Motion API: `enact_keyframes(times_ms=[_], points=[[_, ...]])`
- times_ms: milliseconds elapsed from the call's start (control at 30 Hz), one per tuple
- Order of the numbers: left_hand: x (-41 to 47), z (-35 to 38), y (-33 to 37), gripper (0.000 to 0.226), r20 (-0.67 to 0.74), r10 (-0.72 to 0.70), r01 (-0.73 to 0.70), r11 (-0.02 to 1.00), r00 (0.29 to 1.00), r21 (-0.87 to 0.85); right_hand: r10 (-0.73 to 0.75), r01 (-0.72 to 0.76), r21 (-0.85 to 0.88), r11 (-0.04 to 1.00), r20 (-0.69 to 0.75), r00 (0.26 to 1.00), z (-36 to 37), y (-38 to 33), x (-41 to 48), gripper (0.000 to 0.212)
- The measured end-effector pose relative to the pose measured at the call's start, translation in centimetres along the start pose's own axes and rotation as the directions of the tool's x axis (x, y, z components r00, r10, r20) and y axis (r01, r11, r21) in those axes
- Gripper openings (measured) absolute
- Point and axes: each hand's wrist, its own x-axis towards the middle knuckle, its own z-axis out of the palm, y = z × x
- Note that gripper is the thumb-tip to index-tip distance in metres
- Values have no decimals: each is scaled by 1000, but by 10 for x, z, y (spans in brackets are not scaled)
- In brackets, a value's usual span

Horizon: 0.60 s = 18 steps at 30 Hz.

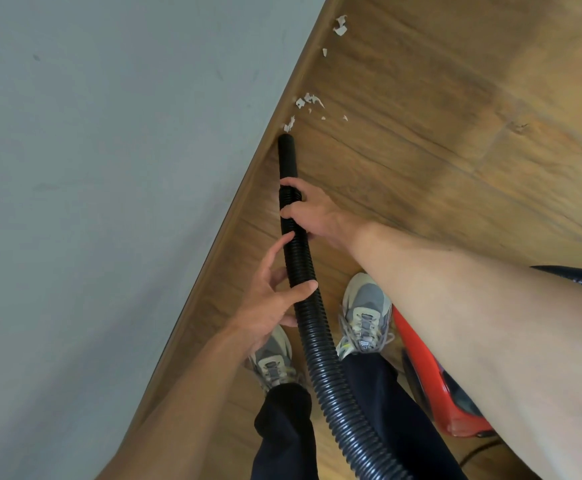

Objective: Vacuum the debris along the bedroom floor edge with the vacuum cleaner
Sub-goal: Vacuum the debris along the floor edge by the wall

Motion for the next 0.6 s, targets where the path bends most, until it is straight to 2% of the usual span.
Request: enact_keyframes(times_ms=[267, 600], points=[[4, 7, 1, 80, 14, -11, 12, 1000, 1000, -19, 4, -3, -28, 1000, 24, 1000, -9, -2, 2, 61], [17, 17, 13, 79, 32, -22, 23, 1000, 999, -14, -35, 32, -56, 998, -57, 998, -18, -4, 12, 63]])
